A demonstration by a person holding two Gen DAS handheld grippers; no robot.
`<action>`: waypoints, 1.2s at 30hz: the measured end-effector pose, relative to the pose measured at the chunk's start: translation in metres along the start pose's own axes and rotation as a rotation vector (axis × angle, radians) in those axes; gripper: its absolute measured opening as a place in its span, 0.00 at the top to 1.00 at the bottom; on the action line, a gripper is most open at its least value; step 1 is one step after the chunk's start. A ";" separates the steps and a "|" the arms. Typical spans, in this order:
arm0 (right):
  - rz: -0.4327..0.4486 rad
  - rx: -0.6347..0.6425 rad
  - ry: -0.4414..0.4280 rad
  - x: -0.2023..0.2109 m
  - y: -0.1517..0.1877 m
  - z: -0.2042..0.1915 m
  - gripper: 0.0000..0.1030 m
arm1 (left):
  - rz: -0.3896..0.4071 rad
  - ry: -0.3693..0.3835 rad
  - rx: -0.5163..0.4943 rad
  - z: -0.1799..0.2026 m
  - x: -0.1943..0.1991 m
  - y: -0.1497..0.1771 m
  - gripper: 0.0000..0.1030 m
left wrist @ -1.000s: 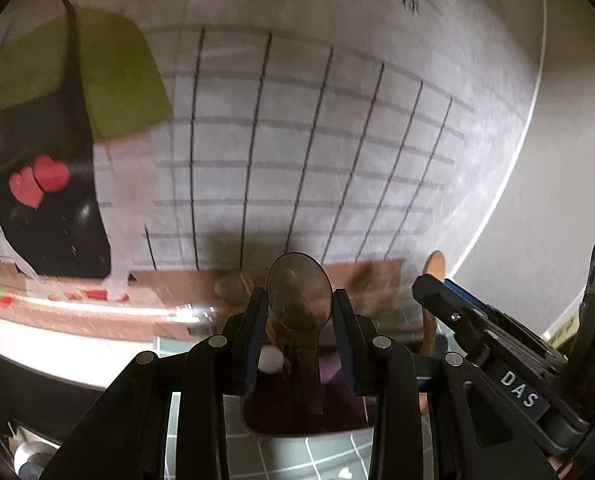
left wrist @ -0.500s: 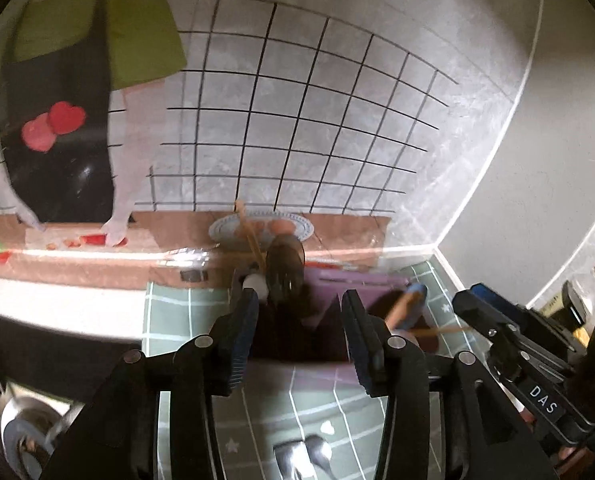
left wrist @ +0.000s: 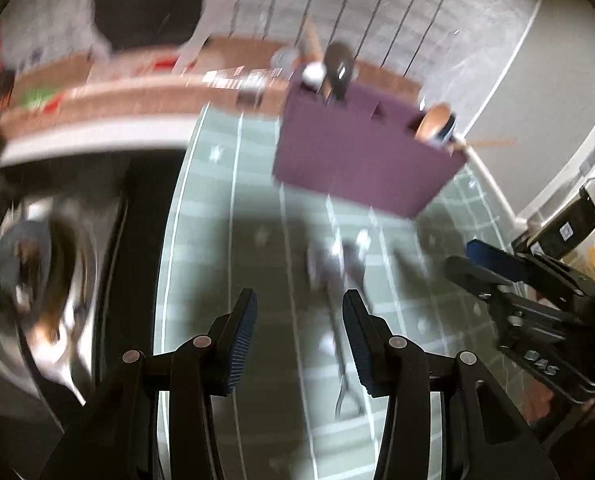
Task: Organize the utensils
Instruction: 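Open both tools to drop the spoons into the holder and pull back, then move left tool over the metal spatula while right tool approaches the metal spoon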
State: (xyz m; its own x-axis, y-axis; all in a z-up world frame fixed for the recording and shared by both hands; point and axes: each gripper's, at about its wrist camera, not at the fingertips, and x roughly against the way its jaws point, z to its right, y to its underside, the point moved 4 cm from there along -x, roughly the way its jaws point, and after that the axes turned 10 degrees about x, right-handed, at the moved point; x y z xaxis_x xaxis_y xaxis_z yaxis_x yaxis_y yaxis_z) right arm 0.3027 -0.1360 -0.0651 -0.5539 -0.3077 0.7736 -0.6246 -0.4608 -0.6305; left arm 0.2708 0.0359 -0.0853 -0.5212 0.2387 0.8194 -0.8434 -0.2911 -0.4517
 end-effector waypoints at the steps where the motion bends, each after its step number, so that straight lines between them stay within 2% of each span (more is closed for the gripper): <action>1: -0.023 0.015 -0.008 -0.006 0.006 -0.006 0.67 | -0.005 -0.009 0.012 -0.005 0.000 0.008 0.56; 7: -0.093 0.049 -0.079 -0.038 0.025 -0.028 0.67 | -0.005 -0.028 0.067 -0.023 0.011 0.028 0.56; 14: -0.132 0.071 -0.062 -0.065 0.022 -0.036 0.67 | -0.003 -0.038 0.078 -0.032 0.017 0.032 0.56; 16: -0.121 0.096 -0.027 -0.068 0.019 -0.039 0.67 | -0.011 -0.035 0.077 -0.031 0.013 0.031 0.56; 19: -0.110 0.110 -0.016 -0.070 0.015 -0.041 0.73 | -0.027 -0.025 0.058 -0.025 0.005 0.028 0.56; 21: -0.106 0.103 -0.006 -0.070 0.016 -0.037 0.78 | -0.033 -0.014 0.039 -0.018 -0.001 0.027 0.56; 26: -0.107 0.062 0.021 -0.065 0.025 -0.015 0.79 | -0.062 0.013 -0.011 0.001 -0.025 0.018 0.56; 30: -0.112 0.028 0.046 -0.063 0.032 0.005 0.79 | -0.074 0.006 -0.039 0.014 -0.046 0.007 0.56; 36: -0.102 -0.022 -0.005 -0.053 0.043 0.023 0.78 | -0.079 -0.015 -0.078 0.031 -0.076 -0.007 0.56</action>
State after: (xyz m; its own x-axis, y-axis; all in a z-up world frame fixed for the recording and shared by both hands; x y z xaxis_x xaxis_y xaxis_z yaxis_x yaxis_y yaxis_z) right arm 0.3177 -0.1587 -0.1323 -0.4844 -0.2640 0.8341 -0.6894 -0.4717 -0.5497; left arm 0.3199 -0.0086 -0.1338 -0.4515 0.2437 0.8584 -0.8895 -0.1992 -0.4113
